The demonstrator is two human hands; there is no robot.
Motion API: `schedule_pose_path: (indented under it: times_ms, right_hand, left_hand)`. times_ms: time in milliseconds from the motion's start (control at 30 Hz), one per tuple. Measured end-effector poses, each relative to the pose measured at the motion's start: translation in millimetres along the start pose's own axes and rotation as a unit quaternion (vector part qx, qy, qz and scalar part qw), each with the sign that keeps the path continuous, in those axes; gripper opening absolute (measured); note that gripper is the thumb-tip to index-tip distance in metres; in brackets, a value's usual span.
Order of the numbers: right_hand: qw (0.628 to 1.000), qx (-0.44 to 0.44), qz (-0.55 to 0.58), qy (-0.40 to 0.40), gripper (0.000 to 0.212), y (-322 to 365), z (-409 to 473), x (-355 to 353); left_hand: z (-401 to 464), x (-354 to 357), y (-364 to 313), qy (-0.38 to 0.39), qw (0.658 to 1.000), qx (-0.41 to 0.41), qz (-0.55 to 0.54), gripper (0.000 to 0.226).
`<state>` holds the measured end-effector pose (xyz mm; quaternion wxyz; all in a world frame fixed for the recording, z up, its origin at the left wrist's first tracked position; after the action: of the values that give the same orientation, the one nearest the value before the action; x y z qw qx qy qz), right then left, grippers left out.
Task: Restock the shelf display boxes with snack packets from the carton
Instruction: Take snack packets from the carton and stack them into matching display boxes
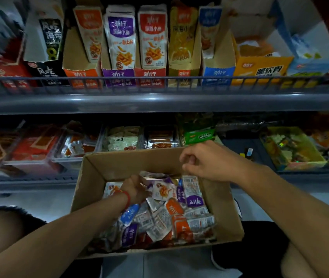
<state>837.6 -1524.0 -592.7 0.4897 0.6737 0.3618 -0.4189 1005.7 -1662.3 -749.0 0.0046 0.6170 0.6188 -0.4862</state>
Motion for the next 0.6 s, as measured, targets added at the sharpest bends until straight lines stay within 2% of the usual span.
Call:
schedule_pose_path:
  times_ms: [67, 133, 300, 400, 500, 600]
  right_hand:
    - [1.0, 0.003, 0.008, 0.0, 0.024, -1.5, -1.6, -2.1]
    - [1.0, 0.006, 0.016, 0.005, 0.024, -2.6, -1.5, -3.1]
    - [0.999, 0.016, 0.04, 0.031, 0.028, -3.0, 5.3, 0.3]
    - [0.997, 0.03, 0.062, 0.034, 0.037, -1.3, 12.3, 3.1]
    - [0.986, 0.038, 0.16, 0.009, 0.039, 4.5, 16.3, 0.1]
    - [0.939, 0.076, 0.33, -0.05, 0.018, 12.6, 12.2, -19.0]
  left_hand:
    - [-2.6, -5.1, -2.3, 0.026, 0.997, -0.044, -0.059, 0.012]
    - [-11.0, -21.2, -11.5, 0.032, 0.993, -0.052, -0.097, 0.006]
    - [-47.4, -71.3, -41.3, -0.002, 0.985, 0.004, -0.175, 0.013]
    - [-67.3, -89.6, -63.5, -0.005, 0.96, 0.052, -0.275, 0.017]
    - [-79.7, -99.6, -79.0, 0.0, 0.936, 0.076, -0.343, 0.02]
    - [-85.6, -109.2, -84.0, -0.018, 0.926, 0.087, -0.368, 0.017]
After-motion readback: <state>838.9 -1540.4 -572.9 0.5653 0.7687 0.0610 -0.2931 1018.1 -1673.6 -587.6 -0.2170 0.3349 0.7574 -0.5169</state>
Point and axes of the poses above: each hand's wrist, its own z-axis towards the middle knuckle, its own x-axis out of the palm, y = z × x, the point moved 5 cm from there along z, towards the middle knuckle, and after that the axes turned 1 degree about x, right-handed, at the moved point
